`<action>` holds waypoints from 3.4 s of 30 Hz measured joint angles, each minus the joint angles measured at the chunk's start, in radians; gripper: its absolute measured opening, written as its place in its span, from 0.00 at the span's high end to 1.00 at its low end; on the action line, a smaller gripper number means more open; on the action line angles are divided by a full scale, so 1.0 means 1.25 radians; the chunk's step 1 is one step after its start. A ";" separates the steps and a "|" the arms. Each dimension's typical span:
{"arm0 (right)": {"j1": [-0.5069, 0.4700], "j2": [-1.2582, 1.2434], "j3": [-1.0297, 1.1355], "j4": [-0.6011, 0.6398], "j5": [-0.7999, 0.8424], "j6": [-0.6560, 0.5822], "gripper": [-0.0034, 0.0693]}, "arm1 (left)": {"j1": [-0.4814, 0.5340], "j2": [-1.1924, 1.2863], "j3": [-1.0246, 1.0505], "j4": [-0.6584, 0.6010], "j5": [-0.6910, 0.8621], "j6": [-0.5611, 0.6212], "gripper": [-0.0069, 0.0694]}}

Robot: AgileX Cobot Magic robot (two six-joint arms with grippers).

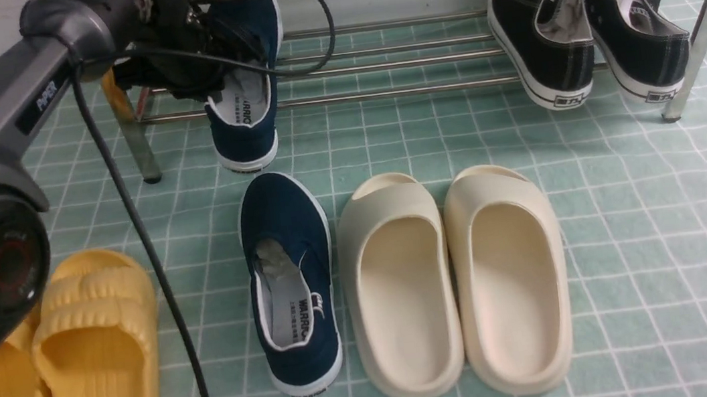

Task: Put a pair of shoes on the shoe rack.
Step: Use the left arm to put a shoe into the shoe rack, then use the left arm to grab the shoe closest to it, then use the left arm to put a shoe into the shoe rack

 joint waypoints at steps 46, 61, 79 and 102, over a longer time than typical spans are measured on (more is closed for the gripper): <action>0.000 0.000 0.000 0.000 0.000 0.000 0.62 | 0.001 -0.063 -0.005 0.036 -0.011 -0.062 0.48; 0.000 0.000 0.000 0.000 0.000 0.000 0.62 | -0.010 -0.363 0.298 -0.300 0.295 0.225 0.68; 0.000 0.000 0.000 0.000 0.000 0.000 0.62 | -0.103 -0.425 0.785 -0.261 -0.118 0.085 0.40; 0.000 0.000 0.000 0.000 0.000 0.000 0.62 | -0.102 -0.543 0.725 -0.146 -0.034 0.019 0.91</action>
